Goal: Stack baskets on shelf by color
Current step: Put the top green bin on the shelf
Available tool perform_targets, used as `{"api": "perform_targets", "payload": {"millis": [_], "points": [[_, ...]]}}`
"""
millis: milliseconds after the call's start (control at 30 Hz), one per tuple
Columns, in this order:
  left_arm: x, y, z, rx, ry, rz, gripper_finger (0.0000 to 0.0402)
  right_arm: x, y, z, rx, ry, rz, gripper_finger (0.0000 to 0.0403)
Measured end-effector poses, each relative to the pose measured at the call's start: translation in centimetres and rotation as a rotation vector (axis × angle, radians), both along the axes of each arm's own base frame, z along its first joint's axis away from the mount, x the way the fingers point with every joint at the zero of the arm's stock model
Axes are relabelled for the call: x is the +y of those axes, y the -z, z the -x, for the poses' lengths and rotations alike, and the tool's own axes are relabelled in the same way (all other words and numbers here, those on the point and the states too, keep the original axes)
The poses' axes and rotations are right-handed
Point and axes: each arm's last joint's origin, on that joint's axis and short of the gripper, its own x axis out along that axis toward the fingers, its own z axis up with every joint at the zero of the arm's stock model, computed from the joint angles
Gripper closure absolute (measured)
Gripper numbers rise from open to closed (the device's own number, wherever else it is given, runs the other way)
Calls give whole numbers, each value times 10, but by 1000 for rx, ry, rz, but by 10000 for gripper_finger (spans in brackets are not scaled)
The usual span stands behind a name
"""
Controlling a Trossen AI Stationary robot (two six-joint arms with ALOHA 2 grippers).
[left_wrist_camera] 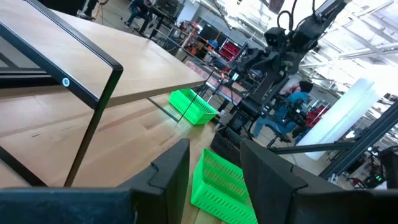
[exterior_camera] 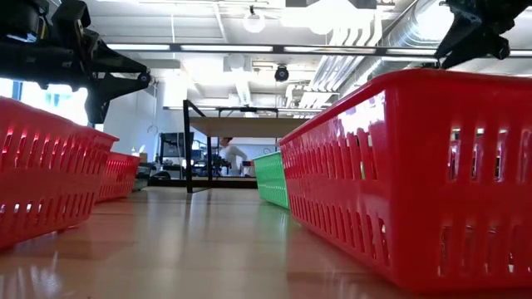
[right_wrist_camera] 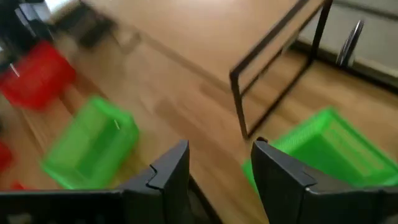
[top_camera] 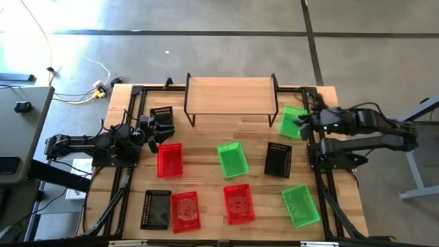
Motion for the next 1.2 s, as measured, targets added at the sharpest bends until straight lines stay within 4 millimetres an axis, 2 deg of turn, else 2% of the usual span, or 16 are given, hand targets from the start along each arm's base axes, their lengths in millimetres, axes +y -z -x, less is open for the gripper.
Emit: {"api": "perform_targets", "payload": {"millis": [300,600,1200], "points": [[0,0,0,0,0,0,268,0,21,-39,342,-29,-93,236],[0,0,0,0,0,0,268,-1,43,-70,514,17,-115,194],[0,0,0,0,1,0,268,-4,92,-112,833,46,-92,210]]}}
